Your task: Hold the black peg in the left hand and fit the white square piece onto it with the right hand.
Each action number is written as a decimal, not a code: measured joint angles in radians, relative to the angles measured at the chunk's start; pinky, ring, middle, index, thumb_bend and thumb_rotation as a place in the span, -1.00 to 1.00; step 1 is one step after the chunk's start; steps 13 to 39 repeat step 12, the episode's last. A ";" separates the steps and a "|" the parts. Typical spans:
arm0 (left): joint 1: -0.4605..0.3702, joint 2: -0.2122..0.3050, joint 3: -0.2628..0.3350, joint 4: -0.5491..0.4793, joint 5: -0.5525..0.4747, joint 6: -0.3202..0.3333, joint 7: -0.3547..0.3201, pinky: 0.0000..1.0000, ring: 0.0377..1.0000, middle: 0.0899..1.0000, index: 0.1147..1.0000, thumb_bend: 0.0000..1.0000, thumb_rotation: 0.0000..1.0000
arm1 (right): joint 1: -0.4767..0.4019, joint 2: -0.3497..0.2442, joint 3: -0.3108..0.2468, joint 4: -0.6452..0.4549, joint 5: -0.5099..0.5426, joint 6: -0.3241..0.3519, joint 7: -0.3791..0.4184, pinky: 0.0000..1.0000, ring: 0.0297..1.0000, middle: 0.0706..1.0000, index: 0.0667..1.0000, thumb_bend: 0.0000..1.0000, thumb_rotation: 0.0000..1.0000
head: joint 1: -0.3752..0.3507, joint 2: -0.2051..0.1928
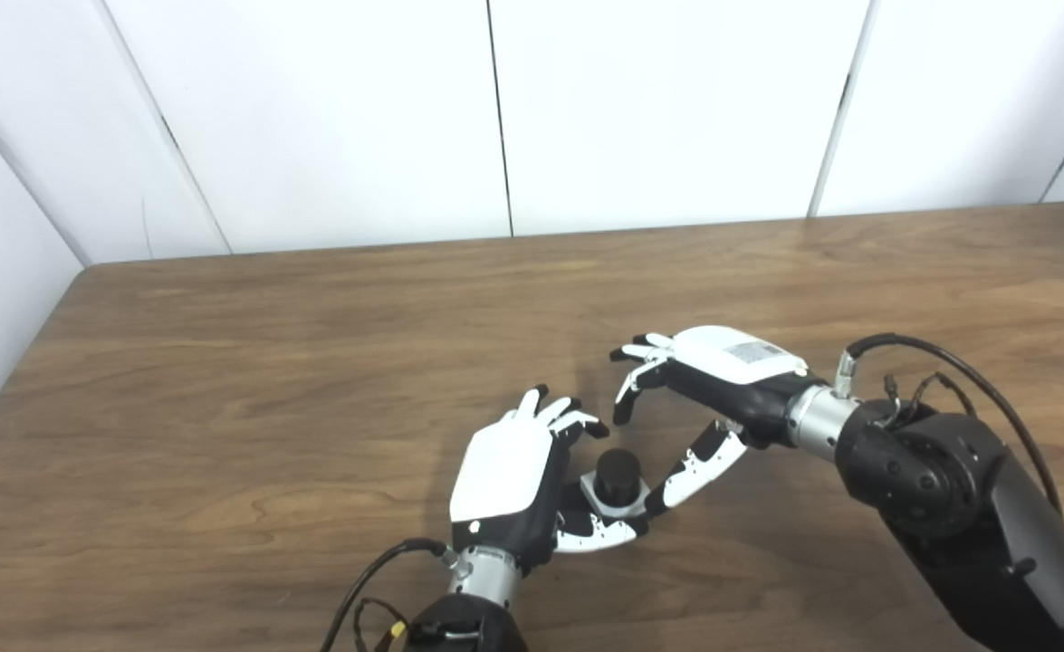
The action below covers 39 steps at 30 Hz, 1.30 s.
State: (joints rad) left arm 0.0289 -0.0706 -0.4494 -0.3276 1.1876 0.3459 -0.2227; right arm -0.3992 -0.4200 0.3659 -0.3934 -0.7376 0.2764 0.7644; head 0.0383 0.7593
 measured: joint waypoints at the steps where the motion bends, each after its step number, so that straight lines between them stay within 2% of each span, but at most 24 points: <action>1: 0.000 0.000 0.004 0.000 -0.002 0.000 0.000 0.84 0.98 0.79 0.41 0.70 -0.21 | 0.000 0.000 -0.002 0.000 0.000 0.000 0.000 0.94 1.00 0.90 0.35 0.86 -0.23 | -0.003 -0.002; 12: 0.005 0.015 0.053 -0.044 -0.022 0.001 -0.025 0.82 0.95 0.82 0.62 0.78 -0.10 | -0.001 -0.001 -0.048 0.000 0.006 0.025 0.000 0.89 1.00 0.91 0.55 0.87 -0.16 | -0.006 -0.005; 39: 0.005 0.015 0.053 -0.044 -0.022 0.001 -0.025 0.82 0.95 0.82 0.62 0.78 -0.10 | -0.001 -0.001 -0.048 0.000 0.006 0.025 0.000 0.89 1.00 0.91 0.55 0.87 -0.16 | -0.006 -0.005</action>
